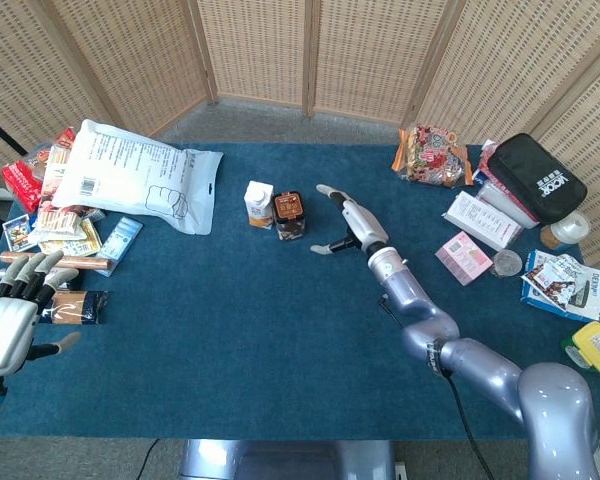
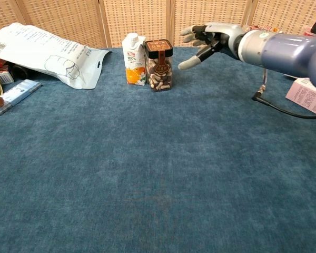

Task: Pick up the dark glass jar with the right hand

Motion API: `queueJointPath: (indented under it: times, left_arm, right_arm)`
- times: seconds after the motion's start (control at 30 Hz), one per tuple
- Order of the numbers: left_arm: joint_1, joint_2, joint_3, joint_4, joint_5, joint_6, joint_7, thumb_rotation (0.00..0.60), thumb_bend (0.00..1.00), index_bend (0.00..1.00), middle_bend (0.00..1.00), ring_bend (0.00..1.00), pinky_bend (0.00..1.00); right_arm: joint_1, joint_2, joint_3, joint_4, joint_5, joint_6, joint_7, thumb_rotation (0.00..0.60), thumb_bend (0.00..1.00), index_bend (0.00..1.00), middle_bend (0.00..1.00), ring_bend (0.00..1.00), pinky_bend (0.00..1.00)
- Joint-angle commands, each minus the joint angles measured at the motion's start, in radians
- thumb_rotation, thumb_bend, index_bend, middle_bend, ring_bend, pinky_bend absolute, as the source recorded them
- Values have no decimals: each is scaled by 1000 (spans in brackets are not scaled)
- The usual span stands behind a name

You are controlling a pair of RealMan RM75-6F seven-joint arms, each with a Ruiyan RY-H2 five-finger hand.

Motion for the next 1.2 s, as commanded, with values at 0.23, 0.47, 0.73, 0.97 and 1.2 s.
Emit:
queueJointPath:
  times: [0.23, 0.47, 0.73, 0.97, 1.2]
  left_arm:
    - [-2, -2, -3, 8, -12, -7, -3, 600, 60, 216, 0, 0, 0]
    - [-5, -4, -3, 14, -19, -16, -5, 600, 62, 216, 0, 0, 0]
    - [-4, -4, -3, 15, -20, -17, -9, 600, 59, 217, 0, 0, 0]
    - [-6, -4, -2, 16, -20, -20, -11, 600, 61, 218, 0, 0, 0]
    - [-4, -2, -2, 13, -16, -14, -18, 600, 60, 217, 0, 0, 0]
  right_arm:
    - [95, -88, 19, 153, 8, -66, 48, 600, 0, 0, 0, 0, 0]
    - [148, -134, 31, 245, 13, -106, 97, 600, 0, 0, 0, 0, 0]
    - [171, -186, 46, 316, 22, -143, 193, 600, 0, 0, 0, 0, 0]
    - [203, -235, 64, 371, 31, -139, 231, 600, 0, 0, 37, 0, 0]
    - [239, -303, 85, 469, 61, -119, 206, 600, 0, 139, 388, 261, 326]
